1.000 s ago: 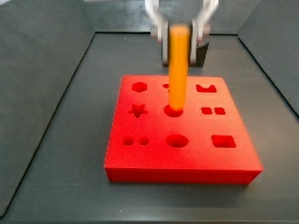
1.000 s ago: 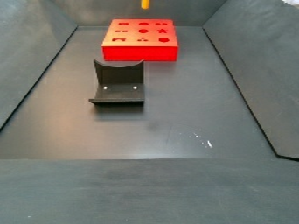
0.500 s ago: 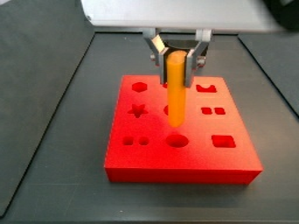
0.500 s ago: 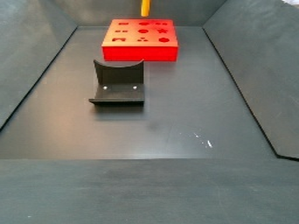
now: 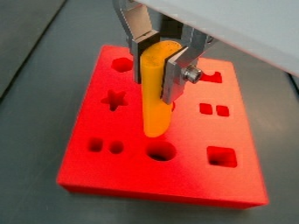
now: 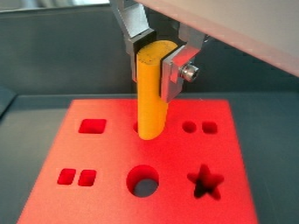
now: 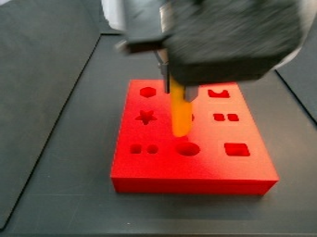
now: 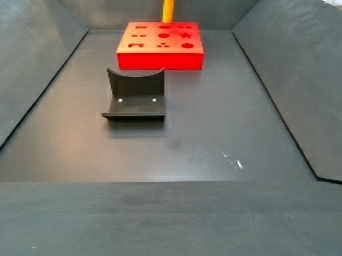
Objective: Insert the oval object.
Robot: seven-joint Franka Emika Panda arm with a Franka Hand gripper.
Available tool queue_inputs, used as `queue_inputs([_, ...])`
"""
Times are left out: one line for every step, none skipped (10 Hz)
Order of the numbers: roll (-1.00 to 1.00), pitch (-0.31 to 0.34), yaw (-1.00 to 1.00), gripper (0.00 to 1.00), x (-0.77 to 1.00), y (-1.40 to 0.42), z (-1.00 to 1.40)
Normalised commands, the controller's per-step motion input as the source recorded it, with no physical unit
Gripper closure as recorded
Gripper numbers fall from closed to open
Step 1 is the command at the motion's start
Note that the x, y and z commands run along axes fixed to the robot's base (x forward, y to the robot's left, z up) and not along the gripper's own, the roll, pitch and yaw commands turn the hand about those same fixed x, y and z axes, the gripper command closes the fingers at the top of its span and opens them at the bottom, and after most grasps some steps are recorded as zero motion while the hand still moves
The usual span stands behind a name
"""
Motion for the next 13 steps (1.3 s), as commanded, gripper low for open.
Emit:
queue_inputs([0.30,0.320,-0.56,1.00,0.00,-0.06,-0.10])
queue_inputs([0.26,0.400,-0.31,1.00,0.08,-0.21,0.00])
queue_inputs([0.20,0.369,-0.25,1.00,0.21,-0.32,0.14])
queue_inputs([0.17,0.359,-0.32,1.00,0.14,-0.33,0.17])
queue_inputs([0.19,0.303,-0.56,1.00,0.00,-0.17,0.00])
queue_inputs([0.22,0.293,-0.57,1.00,0.00,-0.08,0.00])
queue_inputs([0.22,0.236,-0.74,1.00,-0.04,-0.03,-0.04])
queue_inputs([0.15,0.156,-0.91,1.00,-0.11,-0.05,0.00])
queue_inputs([0.03,0.110,-0.85,1.00,0.00,-0.13,0.19])
queue_inputs([0.00,0.091,-0.73,1.00,0.21,-0.15,0.29])
queue_inputs([-0.08,0.029,-0.69,1.00,0.36,-0.14,0.26])
queue_inputs([-0.01,0.000,-0.72,1.00,0.37,-0.08,0.06])
queue_inputs([-0.02,0.000,-0.64,1.00,0.46,-0.07,0.00])
